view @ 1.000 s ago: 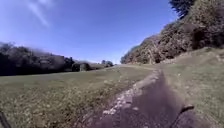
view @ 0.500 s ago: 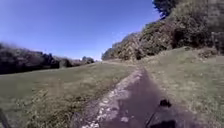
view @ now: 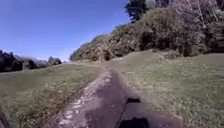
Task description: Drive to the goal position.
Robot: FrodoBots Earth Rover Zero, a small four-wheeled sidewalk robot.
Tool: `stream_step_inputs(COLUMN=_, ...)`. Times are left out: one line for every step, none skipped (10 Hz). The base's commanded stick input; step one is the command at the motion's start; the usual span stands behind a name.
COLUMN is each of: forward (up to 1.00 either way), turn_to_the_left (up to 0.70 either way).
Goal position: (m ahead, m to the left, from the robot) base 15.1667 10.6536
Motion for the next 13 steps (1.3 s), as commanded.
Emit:
stream_step_inputs(forward=0.0, turn_to_the_left=0.0)
stream_step_inputs(forward=0.0, turn_to_the_left=0.0)
stream_step_inputs(forward=0.0, turn_to_the_left=0.0)
stream_step_inputs(forward=0.0, turn_to_the_left=0.0)
stream_step_inputs(forward=0.0, turn_to_the_left=0.0)
stream_step_inputs(forward=0.0, turn_to_the_left=0.45)
stream_step_inputs(forward=0.0, turn_to_the_left=0.45)
stream_step_inputs(forward=0.0, turn_to_the_left=0.45)
stream_step_inputs(forward=0.0, turn_to_the_left=0.45)
stream_step_inputs(forward=0.0, turn_to_the_left=0.45)
stream_step_inputs(forward=0.0, turn_to_the_left=0.45)
stream_step_inputs(forward=0.0, turn_to_the_left=0.45)
stream_step_inputs(forward=0.0, turn_to_the_left=0.45)
